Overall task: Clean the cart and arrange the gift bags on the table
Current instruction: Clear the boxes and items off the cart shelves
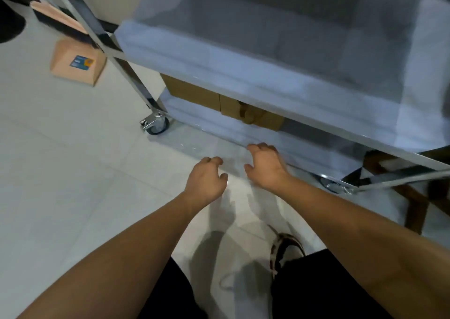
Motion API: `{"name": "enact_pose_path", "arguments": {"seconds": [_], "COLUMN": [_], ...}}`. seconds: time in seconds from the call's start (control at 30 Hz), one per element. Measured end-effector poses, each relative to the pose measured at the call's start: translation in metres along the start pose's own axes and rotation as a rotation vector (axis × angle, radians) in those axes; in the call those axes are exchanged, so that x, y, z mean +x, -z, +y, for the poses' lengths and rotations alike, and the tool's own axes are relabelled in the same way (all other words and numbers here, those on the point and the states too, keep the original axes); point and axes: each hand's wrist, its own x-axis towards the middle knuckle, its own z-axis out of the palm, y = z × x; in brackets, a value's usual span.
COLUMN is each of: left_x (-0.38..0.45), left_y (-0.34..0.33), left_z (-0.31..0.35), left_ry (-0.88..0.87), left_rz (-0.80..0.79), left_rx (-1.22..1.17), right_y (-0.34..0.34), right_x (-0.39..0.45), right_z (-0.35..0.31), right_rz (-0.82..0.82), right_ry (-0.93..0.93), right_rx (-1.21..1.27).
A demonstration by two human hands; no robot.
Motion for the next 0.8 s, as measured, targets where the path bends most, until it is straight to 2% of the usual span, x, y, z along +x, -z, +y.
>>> {"name": "enact_pose_path", "arguments": {"seconds": [0.1,0.2,0.27,0.37,0.57,0.7,0.8], "left_x": [0.037,0.051,0.046,0.039,0.052,0.053,0.056], "left_y": [-0.012,-0.02,-0.021,-0.015,0.004,0.0,0.004], "left_z": [-0.006,-0.013,-0.015,-0.013,0.006,0.006,0.009], "left_ry": [-0.057,-0.079,-0.061,-0.042,0.057,0.122,0.195], "left_rz": [0.072,0.122,0.116,0.085,0.155,0.148,0.066], "left_rx": [0.007,-0.044,-0.098,-0.142,-0.436,-0.615,-0.962], "right_y": [-0.006,-0.007,-0.005,-0.001,-0.008,-0.015,-0.015], "right_x": [0.045,0.078,0.084,0.07,0.027,0.0,-0.019], "right_z": [0.002,0.002,0.006,0.01,-0.01,-0.021,-0.028], "right_rz": [0.088,0.191,0.161,0.005,0.036,0.014,-0.019], "right_ry": [0.08,0.018,-0.071,-0.205,-0.014,0.115,0.182], "right_rx": [-0.054,-0.053,-0.044,-0.016,-0.144,-0.354,-0.414]}}
